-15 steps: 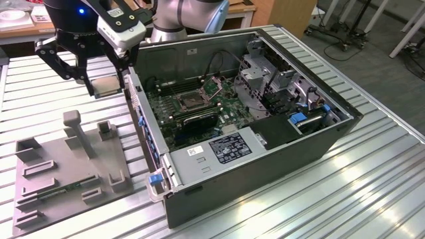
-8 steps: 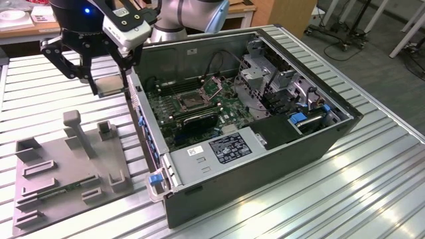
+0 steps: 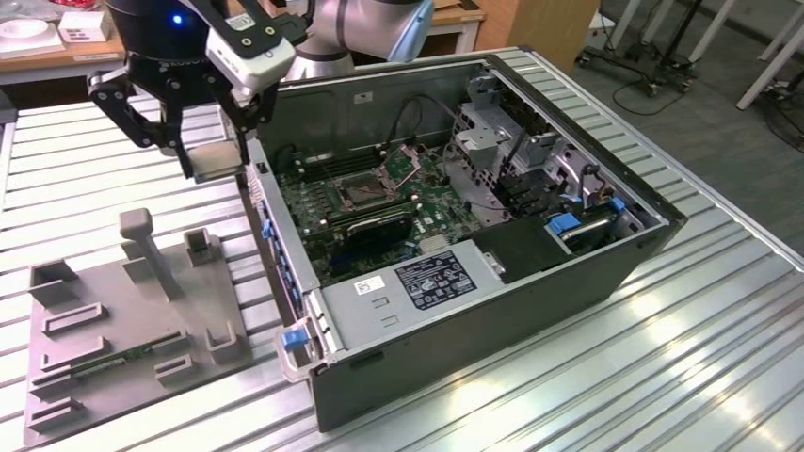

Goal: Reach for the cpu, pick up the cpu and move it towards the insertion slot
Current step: 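Pick up the cpu and move it towards the insertion slot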

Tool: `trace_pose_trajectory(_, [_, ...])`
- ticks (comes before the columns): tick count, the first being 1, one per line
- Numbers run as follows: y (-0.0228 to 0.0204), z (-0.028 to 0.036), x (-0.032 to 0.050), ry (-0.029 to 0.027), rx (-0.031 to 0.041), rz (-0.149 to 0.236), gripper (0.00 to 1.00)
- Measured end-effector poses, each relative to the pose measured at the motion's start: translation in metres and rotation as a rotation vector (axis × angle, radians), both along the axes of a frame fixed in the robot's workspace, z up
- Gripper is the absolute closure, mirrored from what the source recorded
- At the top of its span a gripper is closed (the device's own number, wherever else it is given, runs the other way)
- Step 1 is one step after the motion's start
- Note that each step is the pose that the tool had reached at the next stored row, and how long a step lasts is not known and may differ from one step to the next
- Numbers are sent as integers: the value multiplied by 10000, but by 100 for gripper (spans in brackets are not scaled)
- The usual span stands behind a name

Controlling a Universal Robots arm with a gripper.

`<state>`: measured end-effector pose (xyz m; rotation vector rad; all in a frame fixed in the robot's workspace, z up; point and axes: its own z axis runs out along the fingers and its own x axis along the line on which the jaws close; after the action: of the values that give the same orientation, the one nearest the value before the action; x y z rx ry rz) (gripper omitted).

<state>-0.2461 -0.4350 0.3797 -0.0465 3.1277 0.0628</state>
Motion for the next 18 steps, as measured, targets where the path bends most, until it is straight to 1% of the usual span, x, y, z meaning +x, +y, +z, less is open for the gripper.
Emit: trace_pose_trajectory(18, [0,0,158,0,0,0,45])
